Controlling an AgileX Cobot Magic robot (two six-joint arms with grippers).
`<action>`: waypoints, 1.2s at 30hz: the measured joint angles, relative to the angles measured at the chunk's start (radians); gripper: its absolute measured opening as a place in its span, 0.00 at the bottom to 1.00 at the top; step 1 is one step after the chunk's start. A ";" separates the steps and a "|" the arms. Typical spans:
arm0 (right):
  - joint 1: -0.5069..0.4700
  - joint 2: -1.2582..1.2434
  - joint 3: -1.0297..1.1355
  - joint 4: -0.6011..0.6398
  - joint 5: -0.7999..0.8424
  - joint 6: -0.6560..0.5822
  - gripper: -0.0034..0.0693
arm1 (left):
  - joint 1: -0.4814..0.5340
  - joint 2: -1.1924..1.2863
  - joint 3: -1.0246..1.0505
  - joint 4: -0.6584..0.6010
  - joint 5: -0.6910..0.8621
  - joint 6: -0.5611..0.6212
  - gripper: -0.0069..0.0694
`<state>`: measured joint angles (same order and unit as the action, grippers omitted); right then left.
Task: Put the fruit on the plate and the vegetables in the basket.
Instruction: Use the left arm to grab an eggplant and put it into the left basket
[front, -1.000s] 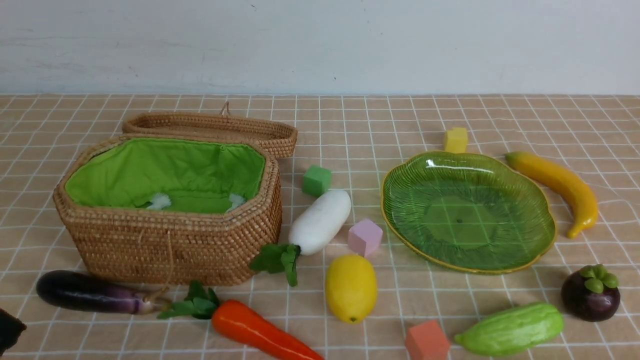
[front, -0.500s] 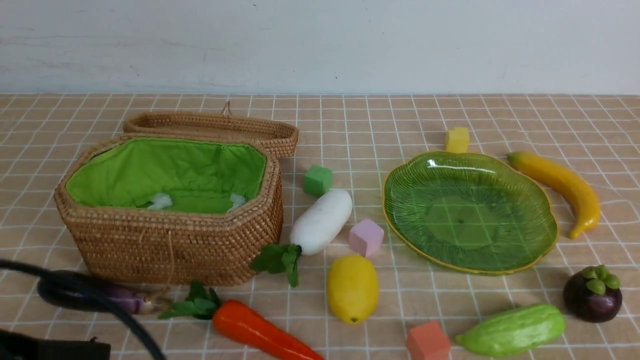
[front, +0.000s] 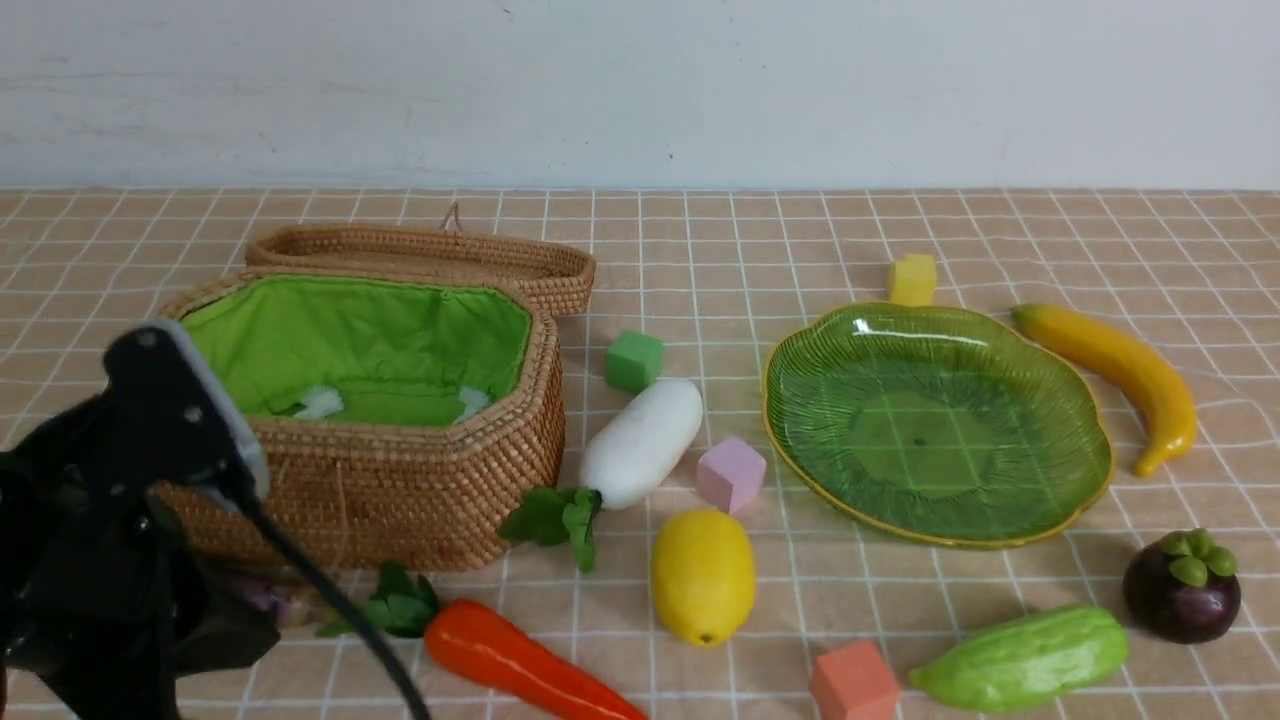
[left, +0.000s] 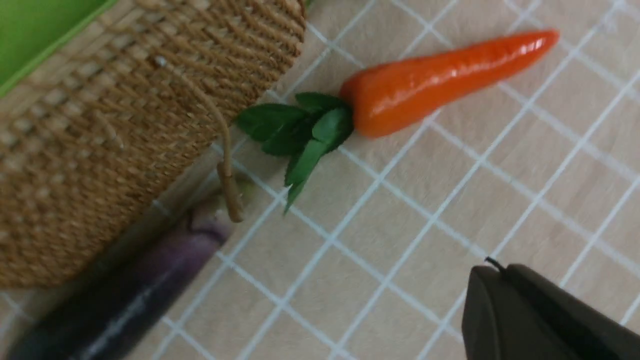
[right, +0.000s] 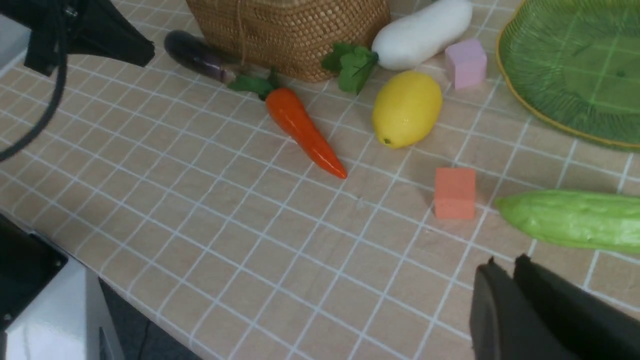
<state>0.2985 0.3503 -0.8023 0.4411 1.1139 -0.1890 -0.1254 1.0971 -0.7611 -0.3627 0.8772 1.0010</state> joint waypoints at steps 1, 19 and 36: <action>0.000 0.001 -0.001 -0.002 -0.002 -0.016 0.14 | 0.000 0.018 0.000 0.025 0.000 0.040 0.07; 0.000 0.002 -0.002 -0.021 -0.003 -0.068 0.15 | 0.000 0.382 -0.003 0.378 -0.332 0.285 0.82; 0.000 0.002 -0.002 0.001 -0.003 -0.068 0.17 | 0.000 0.513 -0.007 0.558 -0.445 0.301 0.83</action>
<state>0.2985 0.3522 -0.8042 0.4419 1.1113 -0.2569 -0.1254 1.6106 -0.7679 0.1953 0.4321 1.3022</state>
